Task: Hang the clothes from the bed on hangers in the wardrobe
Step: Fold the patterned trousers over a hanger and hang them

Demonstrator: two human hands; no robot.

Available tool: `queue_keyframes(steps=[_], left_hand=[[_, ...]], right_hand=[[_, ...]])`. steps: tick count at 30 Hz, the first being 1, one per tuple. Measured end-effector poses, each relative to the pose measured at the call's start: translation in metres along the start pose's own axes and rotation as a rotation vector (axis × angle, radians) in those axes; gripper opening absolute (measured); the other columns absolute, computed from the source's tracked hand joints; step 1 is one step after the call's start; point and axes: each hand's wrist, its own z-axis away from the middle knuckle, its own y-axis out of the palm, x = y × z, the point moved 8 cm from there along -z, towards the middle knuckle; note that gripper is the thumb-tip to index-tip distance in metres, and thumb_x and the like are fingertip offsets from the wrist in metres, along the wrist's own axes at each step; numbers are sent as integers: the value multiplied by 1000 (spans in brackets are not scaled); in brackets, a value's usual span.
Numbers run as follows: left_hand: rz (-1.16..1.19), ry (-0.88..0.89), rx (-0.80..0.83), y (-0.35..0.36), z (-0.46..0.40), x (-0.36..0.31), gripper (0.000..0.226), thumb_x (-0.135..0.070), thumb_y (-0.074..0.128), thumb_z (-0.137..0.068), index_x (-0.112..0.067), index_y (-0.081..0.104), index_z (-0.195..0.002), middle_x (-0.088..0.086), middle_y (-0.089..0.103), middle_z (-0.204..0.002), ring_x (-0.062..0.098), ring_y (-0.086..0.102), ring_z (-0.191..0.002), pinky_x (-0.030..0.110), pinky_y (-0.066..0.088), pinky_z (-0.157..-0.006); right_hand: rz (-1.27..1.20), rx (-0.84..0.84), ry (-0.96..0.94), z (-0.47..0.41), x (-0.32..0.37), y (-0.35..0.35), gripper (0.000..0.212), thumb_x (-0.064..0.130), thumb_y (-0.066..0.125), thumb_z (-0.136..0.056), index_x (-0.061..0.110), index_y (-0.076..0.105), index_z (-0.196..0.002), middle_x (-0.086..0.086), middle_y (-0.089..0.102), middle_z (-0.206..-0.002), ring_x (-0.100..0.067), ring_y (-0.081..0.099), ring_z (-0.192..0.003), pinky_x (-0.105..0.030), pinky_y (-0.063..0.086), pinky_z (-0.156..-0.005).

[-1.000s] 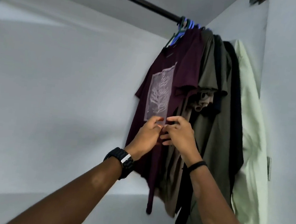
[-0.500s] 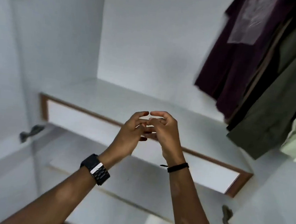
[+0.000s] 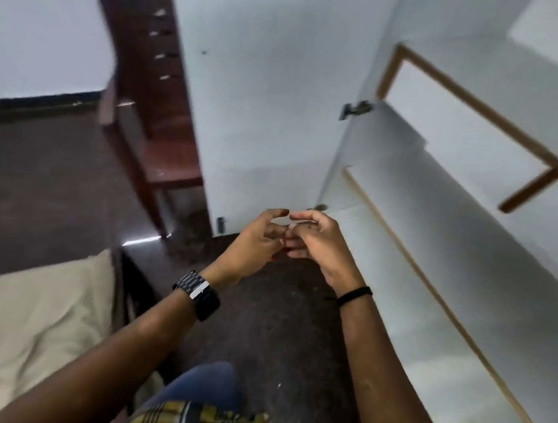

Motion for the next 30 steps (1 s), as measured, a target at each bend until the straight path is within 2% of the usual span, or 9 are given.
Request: queue_keyframes(steps=[3, 6, 9, 13, 15, 17, 21, 25, 30], left_hand=[[6, -65, -135, -51, 32, 37, 50, 10, 46, -93, -14, 37, -136, -4, 65, -94, 9, 60, -74, 20, 47, -60], [21, -128, -279, -99, 65, 70, 47, 6, 48, -93, -21, 42, -131, -7, 66, -94, 12, 62, -81, 18, 49, -60], [30, -192, -404, -145, 98, 107, 45, 6, 48, -93, -23, 43, -127, -5, 67, -96, 16, 63, -87, 24, 50, -64], [44, -295, -534, -201, 142, 158, 48, 10, 46, -91, -12, 43, -135, 0, 64, -95, 15, 60, -84, 38, 51, -76], [64, -341, -590, -227, 161, 184, 48, 14, 44, -90, -6, 42, -134, 2, 61, -91, 19, 59, -82, 37, 50, -76], [94, -393, -623, -245, 176, 207, 48, 15, 42, -90, -8, 42, -133, 1, 60, -89, 17, 59, -78, 27, 51, -69], [-19, -494, -676, -305, 203, 260, 48, 7, 44, -91, -16, 45, -133, 5, 62, -101, 18, 65, -85, 20, 48, -70], [-74, -546, -738, -354, 228, 308, 47, 4, 41, -91, -20, 46, -130, 5, 63, -105, 18, 67, -88, 33, 51, -76], [-104, -592, -836, -386, 258, 384, 40, 2, 42, -93, -18, 48, -127, 5, 63, -105, 19, 64, -88, 33, 51, -79]], right_hand=[[49, 151, 56, -5, -17, 63, 19, 3, 50, -94, 19, 60, -94, -4, 67, -78, -7, 66, -58, -23, 53, -53], [99, 280, 114, -7, -35, 123, 16, 4, 52, -94, 17, 60, -97, -6, 66, -83, -10, 65, -62, -24, 54, -55], [155, 402, 162, -6, -53, 186, 17, 4, 52, -93, 13, 60, -104, -5, 66, -83, -13, 65, -66, -24, 56, -57], [242, 555, 212, 1, -81, 274, 19, 3, 51, -91, 12, 59, -106, -7, 66, -84, -15, 64, -68, -28, 55, -61], [282, 609, 237, 3, -98, 319, 17, 4, 52, -90, 14, 60, -102, -10, 67, -86, -16, 64, -68, -30, 55, -61], [327, 640, 251, 5, -113, 353, 15, 5, 53, -90, 14, 60, -100, -10, 67, -85, -17, 64, -67, -30, 55, -61], [367, 681, 276, 1, -148, 428, 16, 6, 51, -91, 12, 61, -102, -5, 68, -81, -8, 64, -58, -24, 52, -54], [385, 722, 257, 1, -185, 483, 17, 4, 51, -91, 13, 62, -101, -3, 67, -81, -5, 64, -57, -16, 47, -47], [367, 825, 202, -3, -244, 552, 20, 3, 46, -92, 20, 57, -90, -2, 63, -78, -14, 61, -60, -30, 52, -56]])
